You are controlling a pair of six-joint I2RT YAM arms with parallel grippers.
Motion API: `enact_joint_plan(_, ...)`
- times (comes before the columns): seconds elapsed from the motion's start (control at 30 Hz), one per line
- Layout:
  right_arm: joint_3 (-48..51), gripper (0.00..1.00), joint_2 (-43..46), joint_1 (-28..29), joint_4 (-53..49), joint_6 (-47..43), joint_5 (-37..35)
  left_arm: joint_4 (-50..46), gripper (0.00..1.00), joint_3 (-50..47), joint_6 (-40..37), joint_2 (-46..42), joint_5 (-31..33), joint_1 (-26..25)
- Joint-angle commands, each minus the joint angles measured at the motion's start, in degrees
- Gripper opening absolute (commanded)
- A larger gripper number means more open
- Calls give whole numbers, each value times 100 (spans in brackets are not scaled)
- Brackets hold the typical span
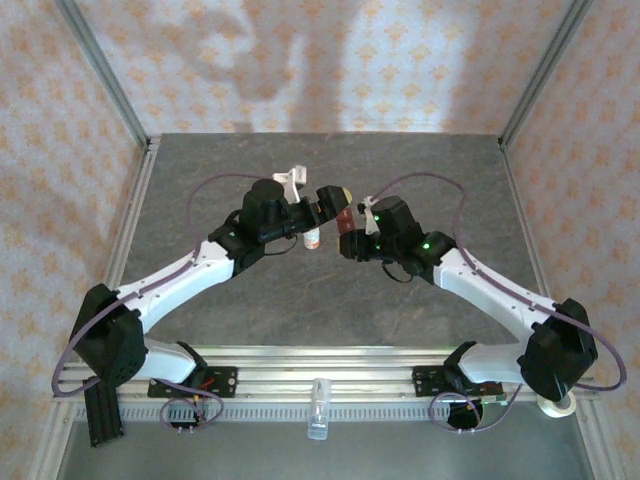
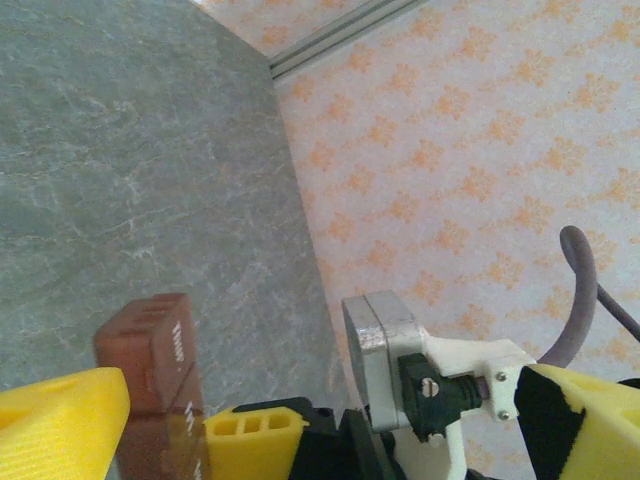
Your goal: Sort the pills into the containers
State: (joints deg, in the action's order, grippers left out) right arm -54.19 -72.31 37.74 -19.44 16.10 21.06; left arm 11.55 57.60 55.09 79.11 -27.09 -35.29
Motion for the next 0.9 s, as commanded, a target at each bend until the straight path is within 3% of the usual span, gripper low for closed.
enact_joint_plan(0.0, -56, 34, -20, 14, 239, 90, 30, 330, 100, -26, 120, 47, -117, -81)
enact_joint_plan(0.87, 5, 34, 31, 23, 343, 189, -17, 318, 100, -48, 46, 199, 15, -303)
